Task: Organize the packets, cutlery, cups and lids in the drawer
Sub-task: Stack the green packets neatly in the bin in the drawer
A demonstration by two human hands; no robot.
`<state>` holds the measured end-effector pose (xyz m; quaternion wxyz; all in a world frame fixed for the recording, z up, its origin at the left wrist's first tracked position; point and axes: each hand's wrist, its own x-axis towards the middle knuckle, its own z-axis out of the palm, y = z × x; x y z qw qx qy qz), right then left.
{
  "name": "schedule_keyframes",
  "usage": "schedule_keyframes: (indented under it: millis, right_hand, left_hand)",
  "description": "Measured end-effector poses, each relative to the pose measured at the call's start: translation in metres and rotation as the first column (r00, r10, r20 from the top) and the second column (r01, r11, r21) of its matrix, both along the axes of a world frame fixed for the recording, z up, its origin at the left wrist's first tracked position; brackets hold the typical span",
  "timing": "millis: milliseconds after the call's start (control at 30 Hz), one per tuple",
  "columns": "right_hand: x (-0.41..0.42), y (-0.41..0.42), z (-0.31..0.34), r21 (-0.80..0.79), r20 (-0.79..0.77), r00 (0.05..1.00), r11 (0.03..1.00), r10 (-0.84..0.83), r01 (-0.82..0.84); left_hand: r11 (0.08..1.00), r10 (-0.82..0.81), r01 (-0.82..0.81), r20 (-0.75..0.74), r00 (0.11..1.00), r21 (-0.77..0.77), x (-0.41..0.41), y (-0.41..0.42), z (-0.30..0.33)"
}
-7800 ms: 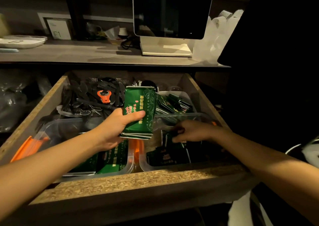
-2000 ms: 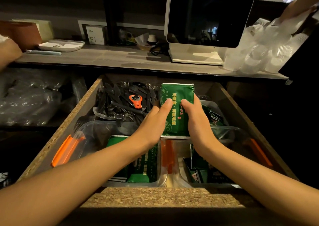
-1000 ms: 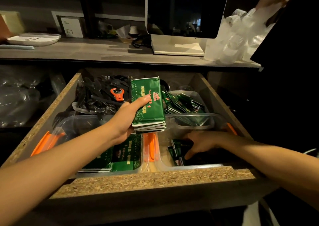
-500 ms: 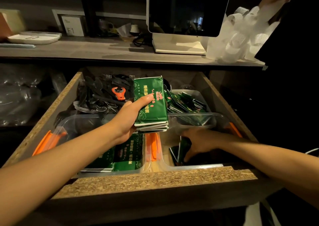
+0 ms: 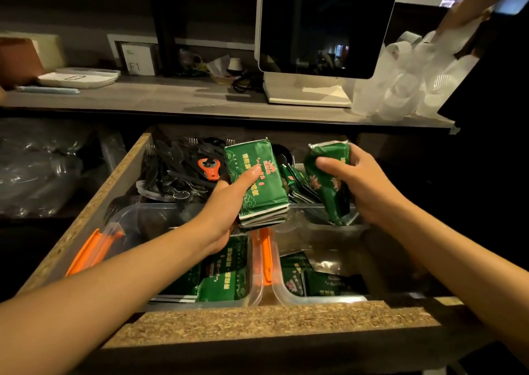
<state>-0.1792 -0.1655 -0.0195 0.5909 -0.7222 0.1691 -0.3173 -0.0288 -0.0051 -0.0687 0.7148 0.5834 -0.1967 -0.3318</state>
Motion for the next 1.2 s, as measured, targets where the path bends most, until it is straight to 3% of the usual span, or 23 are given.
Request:
schedule_keyframes:
  millis: [133,400,533,733,1067,1200]
  right_hand:
    - [0.030,0.018,0.011,0.035,0.004,1.000,0.999,-0.003,0.003]
    - [0.066,0.033,-0.018,-0.082,-0.101,0.987,0.990,-0.122,0.114]
    - [0.069,0.038,-0.029,0.056,-0.172,0.980,0.992,-0.105,0.116]
    - [0.057,0.034,-0.024,0.304,0.001,1.000,0.952,-0.012,0.011]
    - [0.054,0.056,-0.023,-0.115,0.039,0.991,0.985,-0.128,0.132]
    - [0.057,0.061,-0.022,-0.025,0.021,0.998,0.998,-0.053,0.054]
  left_hand:
    - [0.999,-0.007,0.005,0.051,0.999,0.035,-0.006,0.000,0.005]
    - [0.995,0.084,-0.089,0.105,0.991,0.046,-0.008,-0.001,0.006]
    - [0.986,0.164,-0.169,0.191,0.968,0.010,-0.004,-0.003,0.002]
    - [0.990,0.133,-0.138,0.154,0.979,0.020,-0.003,-0.002,0.004]
    - [0.990,-0.004,-0.042,0.323,0.946,0.135,-0.020,0.003,0.013]
    - [0.985,-0.028,-0.016,0.252,0.967,0.170,-0.019,0.000,0.014]
